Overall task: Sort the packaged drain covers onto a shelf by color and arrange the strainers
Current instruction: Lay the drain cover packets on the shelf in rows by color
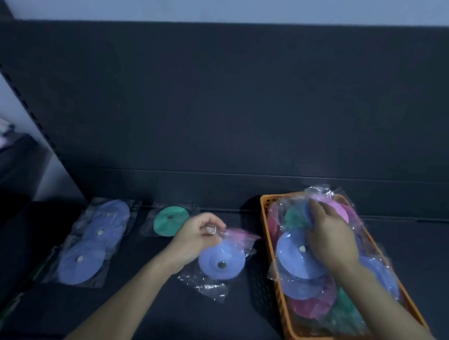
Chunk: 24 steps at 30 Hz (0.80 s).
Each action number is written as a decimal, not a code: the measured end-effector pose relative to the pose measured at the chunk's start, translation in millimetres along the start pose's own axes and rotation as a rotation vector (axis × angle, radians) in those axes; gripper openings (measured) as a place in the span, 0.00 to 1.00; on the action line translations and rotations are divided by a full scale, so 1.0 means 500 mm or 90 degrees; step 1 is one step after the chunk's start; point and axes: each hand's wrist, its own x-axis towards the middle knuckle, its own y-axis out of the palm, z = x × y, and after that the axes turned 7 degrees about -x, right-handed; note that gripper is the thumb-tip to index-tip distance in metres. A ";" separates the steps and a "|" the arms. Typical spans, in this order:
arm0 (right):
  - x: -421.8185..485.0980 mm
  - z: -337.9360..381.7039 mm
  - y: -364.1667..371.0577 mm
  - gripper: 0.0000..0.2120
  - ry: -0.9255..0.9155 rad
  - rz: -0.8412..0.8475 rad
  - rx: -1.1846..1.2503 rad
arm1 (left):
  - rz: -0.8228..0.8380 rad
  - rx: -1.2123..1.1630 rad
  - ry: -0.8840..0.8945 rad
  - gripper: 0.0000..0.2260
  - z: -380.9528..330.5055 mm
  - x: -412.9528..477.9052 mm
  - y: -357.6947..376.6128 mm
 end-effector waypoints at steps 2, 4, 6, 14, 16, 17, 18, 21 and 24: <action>-0.004 0.023 -0.009 0.24 -0.018 -0.073 0.056 | -0.001 -0.003 -0.009 0.13 0.016 -0.001 -0.011; -0.006 0.052 -0.016 0.26 -0.036 -0.145 0.110 | -0.011 -0.009 -0.014 0.13 0.021 0.005 -0.022; -0.005 0.077 -0.021 0.26 -0.056 -0.182 0.153 | -0.010 -0.014 -0.018 0.14 0.024 0.012 -0.029; -0.007 0.111 -0.002 0.26 -0.009 -0.124 0.253 | -0.011 0.021 -0.050 0.17 0.063 0.014 -0.057; -0.019 0.123 -0.010 0.25 0.001 -0.124 0.290 | -0.009 0.033 -0.050 0.23 0.072 0.007 -0.059; -0.024 0.131 -0.015 0.24 0.006 -0.127 0.318 | -0.015 0.049 -0.038 0.24 0.077 0.004 -0.060; -0.027 0.140 -0.021 0.22 0.015 -0.135 0.350 | -0.026 0.072 -0.025 0.23 0.082 0.003 -0.061; -0.030 0.165 -0.025 0.14 0.072 -0.167 0.443 | -0.091 0.163 -0.022 0.22 0.089 0.001 -0.070; -0.050 0.196 -0.008 0.12 0.082 -0.156 0.494 | -0.125 0.235 -0.021 0.19 0.099 -0.001 -0.081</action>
